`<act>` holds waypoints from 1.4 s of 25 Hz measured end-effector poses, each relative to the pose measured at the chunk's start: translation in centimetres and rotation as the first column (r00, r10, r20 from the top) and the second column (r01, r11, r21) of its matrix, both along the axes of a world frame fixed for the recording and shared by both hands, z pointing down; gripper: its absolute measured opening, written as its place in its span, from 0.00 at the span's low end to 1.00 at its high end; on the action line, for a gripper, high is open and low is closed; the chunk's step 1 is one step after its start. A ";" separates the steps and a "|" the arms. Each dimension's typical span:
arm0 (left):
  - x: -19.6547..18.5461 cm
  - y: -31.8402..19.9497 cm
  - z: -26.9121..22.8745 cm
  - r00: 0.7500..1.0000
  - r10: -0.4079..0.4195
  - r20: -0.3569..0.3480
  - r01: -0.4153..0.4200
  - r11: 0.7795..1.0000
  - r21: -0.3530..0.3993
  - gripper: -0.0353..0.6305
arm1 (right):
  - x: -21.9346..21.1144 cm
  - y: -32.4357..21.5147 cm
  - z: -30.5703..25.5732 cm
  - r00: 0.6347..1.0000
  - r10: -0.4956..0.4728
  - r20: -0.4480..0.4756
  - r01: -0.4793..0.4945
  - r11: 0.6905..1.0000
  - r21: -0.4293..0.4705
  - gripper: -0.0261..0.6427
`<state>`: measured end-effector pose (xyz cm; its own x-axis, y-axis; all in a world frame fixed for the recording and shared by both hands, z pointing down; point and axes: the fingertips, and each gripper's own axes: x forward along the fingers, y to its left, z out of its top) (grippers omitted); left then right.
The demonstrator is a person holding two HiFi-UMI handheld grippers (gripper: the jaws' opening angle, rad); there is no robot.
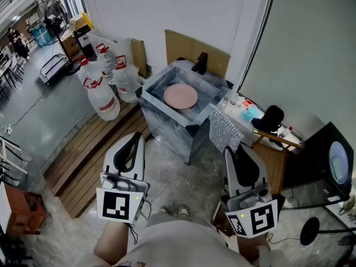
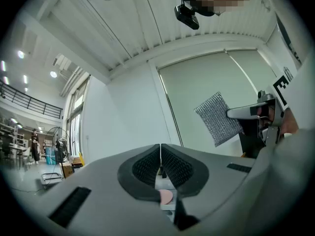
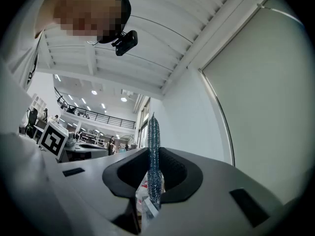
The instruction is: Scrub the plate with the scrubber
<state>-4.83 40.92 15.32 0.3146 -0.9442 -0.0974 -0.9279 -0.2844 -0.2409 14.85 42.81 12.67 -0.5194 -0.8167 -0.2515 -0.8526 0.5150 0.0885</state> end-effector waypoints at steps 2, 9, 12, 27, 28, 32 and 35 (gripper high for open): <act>0.1 -0.1 0.3 1.000 0.008 0.009 -0.008 1.000 -0.006 0.09 | 0.1 0.0 0.0 0.999 0.000 0.038 0.001 1.000 -0.010 0.18; 1.3 -0.1 1.2 0.999 0.032 -0.001 -0.032 0.999 -0.044 0.09 | 1.1 0.0 0.5 0.998 -0.002 0.063 0.005 0.999 -0.046 0.18; 1.6 -0.3 1.5 0.999 0.040 0.002 -0.040 0.998 -0.056 0.09 | 1.4 -0.2 0.7 0.998 -0.006 0.068 0.010 0.998 -0.057 0.18; 2.0 -1.7 2.2 0.999 0.040 -0.003 -0.040 0.996 -0.077 0.09 | 1.2 -1.7 2.5 0.998 -0.029 0.048 0.034 0.994 -0.107 0.18; 1.9 -1.8 2.4 0.999 0.040 -0.006 -0.040 0.996 -0.078 0.09 | 1.1 -1.9 2.6 0.998 -0.029 0.047 0.034 0.994 -0.108 0.18; 1.2 -3.0 3.6 0.999 0.039 -0.007 -0.040 0.995 -0.091 0.09 | 0.5 -3.4 3.5 0.999 -0.027 0.032 0.031 0.993 -0.117 0.18; 0.7 -4.5 4.3 0.999 0.048 -0.014 -0.049 0.993 -0.106 0.09 | -0.3 -4.7 3.7 0.999 -0.032 0.020 0.034 0.992 -0.124 0.18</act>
<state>-4.08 36.41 19.57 0.3597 -0.9331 -0.0017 -0.9150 -0.3524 -0.1963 14.57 38.07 16.39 -0.5427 -0.8248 -0.1588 -0.8360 0.5487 0.0065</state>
